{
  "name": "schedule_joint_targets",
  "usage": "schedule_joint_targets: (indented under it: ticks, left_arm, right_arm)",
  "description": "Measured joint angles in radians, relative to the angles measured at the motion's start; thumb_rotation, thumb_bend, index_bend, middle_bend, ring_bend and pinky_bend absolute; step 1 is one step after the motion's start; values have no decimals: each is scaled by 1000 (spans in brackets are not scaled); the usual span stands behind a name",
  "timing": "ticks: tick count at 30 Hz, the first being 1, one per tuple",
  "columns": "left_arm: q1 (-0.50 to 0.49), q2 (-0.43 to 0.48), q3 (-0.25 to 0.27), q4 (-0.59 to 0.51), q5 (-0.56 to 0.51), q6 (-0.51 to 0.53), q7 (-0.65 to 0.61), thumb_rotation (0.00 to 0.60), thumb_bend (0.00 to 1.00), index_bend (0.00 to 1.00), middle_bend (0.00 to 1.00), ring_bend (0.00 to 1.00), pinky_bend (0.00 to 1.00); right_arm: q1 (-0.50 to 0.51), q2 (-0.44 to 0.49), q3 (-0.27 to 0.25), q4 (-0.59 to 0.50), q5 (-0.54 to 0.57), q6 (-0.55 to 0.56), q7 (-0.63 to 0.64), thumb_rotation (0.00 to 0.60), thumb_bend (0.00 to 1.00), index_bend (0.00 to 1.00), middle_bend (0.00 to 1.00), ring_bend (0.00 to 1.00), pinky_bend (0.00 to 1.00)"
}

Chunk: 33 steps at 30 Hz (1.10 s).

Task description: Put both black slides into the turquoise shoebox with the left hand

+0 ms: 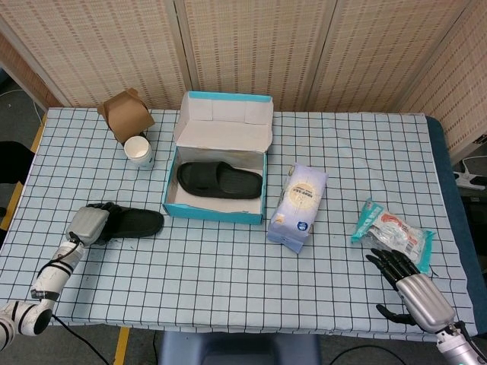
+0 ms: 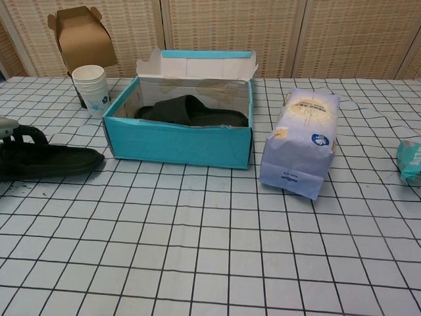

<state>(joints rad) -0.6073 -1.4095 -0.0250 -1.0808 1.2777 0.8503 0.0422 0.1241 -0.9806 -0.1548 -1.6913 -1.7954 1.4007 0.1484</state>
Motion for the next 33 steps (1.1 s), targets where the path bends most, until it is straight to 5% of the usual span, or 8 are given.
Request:
schedule_joint_targets:
  ticks: [18,25,33]
  left_arm:
    - [73,181,-22,-263,54,177,19,600,834,591,670,600,700]
    - [86,183,-25,-268,69,206,23,600,895,658,720,640,733]
    - [116,248,-33,-339,211,379,-92,600,930,670,728,639,729]
  right_arm:
    - [3,-1,-6,2,-13,-2,3,600,170,0,0,0,0]
    - [2,0,-7,1,-13,1,5,600,170,0,0,0,0]
    - [4,-2,-8,4,-15,-1,6,600,170,0,0,0,0]
